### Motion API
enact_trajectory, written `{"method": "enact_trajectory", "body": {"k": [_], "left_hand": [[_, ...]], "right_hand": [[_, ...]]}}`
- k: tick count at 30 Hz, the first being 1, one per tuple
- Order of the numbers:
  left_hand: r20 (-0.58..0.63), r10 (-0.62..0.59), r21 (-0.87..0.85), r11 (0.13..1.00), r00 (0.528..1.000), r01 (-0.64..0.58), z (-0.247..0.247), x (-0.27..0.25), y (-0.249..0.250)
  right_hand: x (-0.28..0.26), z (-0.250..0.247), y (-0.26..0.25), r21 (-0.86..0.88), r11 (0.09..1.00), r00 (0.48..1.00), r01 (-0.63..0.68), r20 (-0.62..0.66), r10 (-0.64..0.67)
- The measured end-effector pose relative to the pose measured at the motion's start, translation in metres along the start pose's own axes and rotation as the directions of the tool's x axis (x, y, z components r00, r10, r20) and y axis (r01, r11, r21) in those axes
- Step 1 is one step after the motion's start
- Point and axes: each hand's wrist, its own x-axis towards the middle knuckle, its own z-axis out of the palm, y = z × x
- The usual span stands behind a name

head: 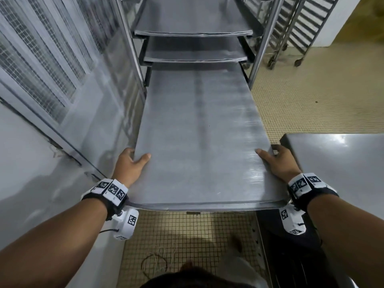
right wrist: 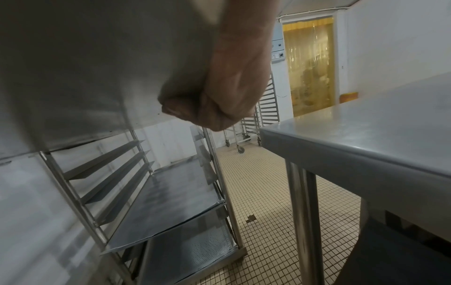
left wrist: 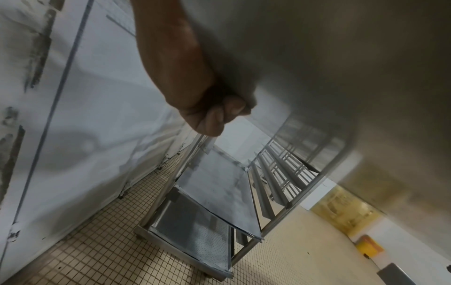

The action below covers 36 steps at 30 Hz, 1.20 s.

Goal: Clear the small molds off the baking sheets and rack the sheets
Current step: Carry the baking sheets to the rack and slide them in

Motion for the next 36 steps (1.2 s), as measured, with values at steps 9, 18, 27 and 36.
{"method": "enact_trajectory", "body": {"k": [9,18,27,36], "left_hand": [[0.022,-0.033,-0.019,0.999,0.999,0.033,0.030,0.064,-0.002],[-0.016,-0.057,0.000,0.998,0.998,0.057,0.073,0.144,0.023],[-0.038,-0.048,0.042,0.998,0.998,0.050,0.088,0.210,0.032],[0.010,-0.080,0.009,0.997,0.997,0.080,0.084,0.265,0.032]], "right_hand": [[0.072,0.017,-0.009,-0.010,1.000,1.000,-0.027,0.015,0.027],[0.176,0.020,-0.033,-0.032,0.999,0.999,0.002,0.051,0.000],[0.246,0.032,-0.059,0.022,1.000,0.997,-0.010,0.070,0.009],[0.276,0.049,-0.083,0.011,0.999,0.998,-0.043,0.056,0.042]]}}
